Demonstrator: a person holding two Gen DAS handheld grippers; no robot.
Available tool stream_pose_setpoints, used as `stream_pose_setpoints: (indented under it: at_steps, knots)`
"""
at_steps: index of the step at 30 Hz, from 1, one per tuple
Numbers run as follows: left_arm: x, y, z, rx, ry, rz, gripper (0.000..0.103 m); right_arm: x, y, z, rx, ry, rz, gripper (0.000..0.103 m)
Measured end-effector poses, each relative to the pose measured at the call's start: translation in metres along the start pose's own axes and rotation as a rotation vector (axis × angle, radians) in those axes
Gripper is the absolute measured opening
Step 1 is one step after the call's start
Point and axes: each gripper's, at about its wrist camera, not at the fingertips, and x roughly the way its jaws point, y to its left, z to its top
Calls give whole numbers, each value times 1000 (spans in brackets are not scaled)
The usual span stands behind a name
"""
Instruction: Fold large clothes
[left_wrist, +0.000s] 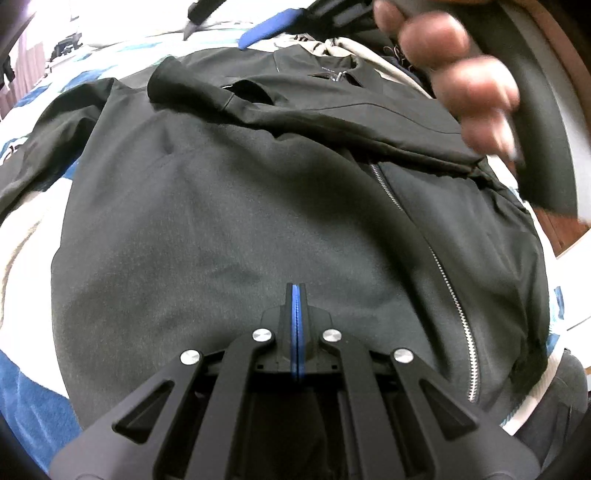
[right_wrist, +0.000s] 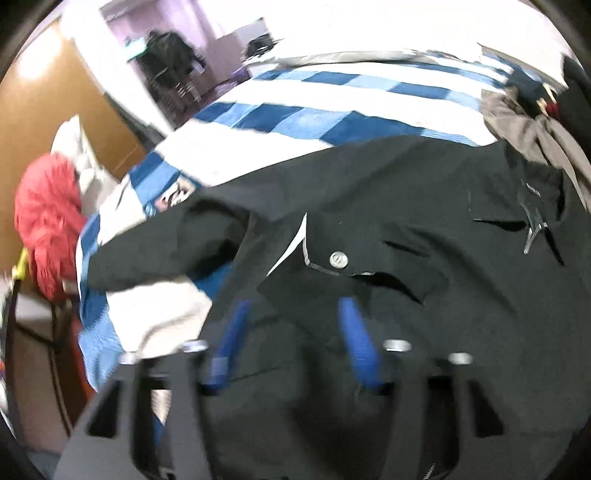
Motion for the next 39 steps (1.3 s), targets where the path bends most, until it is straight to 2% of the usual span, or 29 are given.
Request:
stream_pose_setpoints:
  at_steps: [1, 3, 4, 6, 10, 13, 17, 20, 22, 25, 27, 30, 31, 32, 35, 39]
  knots:
    - [0, -1, 0, 2, -1, -1, 0, 4, 2, 4, 6, -7, -11, 29]
    - [-1, 1, -1, -1, -4, -9, 0, 24, 5, 12, 9, 23, -20, 5]
    - [-3, 1, 0, -3, -4, -10, 0, 32, 2, 16, 21, 44, -7, 3]
    - [-4, 2, -1, -3, -3, -9, 0, 56, 2, 19, 39, 85, -5, 3]
    - [-4, 1, 0, -4, -2, -11, 0, 100, 1, 4, 65, 190, -19, 2]
    - [-3, 1, 1, -8, -3, -12, 0, 116, -8, -8, 110, 205, -20, 3]
    - [-1, 0, 1, -9, 1, -14, 0, 99, -17, -4, 152, 205, 56, 2]
    - [-1, 2, -1, -1, -1, -19, 0, 52, -25, -8, 134, 119, 61, 3]
    - [-2, 3, -1, 4, 0, -19, 0, 8, -47, -18, 128, 57, -12, 3]
    - [-3, 3, -3, -3, -6, -11, 0, -48, -100, -38, 147, 2, -222, 3]
    - [-3, 1, -4, -1, -8, -2, 0, -85, -155, -60, 233, -19, -354, 3]
    - [-4, -2, -5, 10, -10, 15, 0, -115, -216, -91, 362, -26, -481, 3]
    - [-3, -2, -5, 11, -9, 17, 0, -121, -239, -105, 410, -4, -527, 3]
    - [-1, -1, -7, 15, -10, 23, 0, -124, -258, -117, 452, 15, -554, 3]
    - [2, -1, -8, 31, -2, 39, 0, -124, -290, -142, 558, 8, -493, 0]
    - [4, 4, -4, -9, 9, 19, 0, -107, -302, -142, 518, 54, -520, 0]
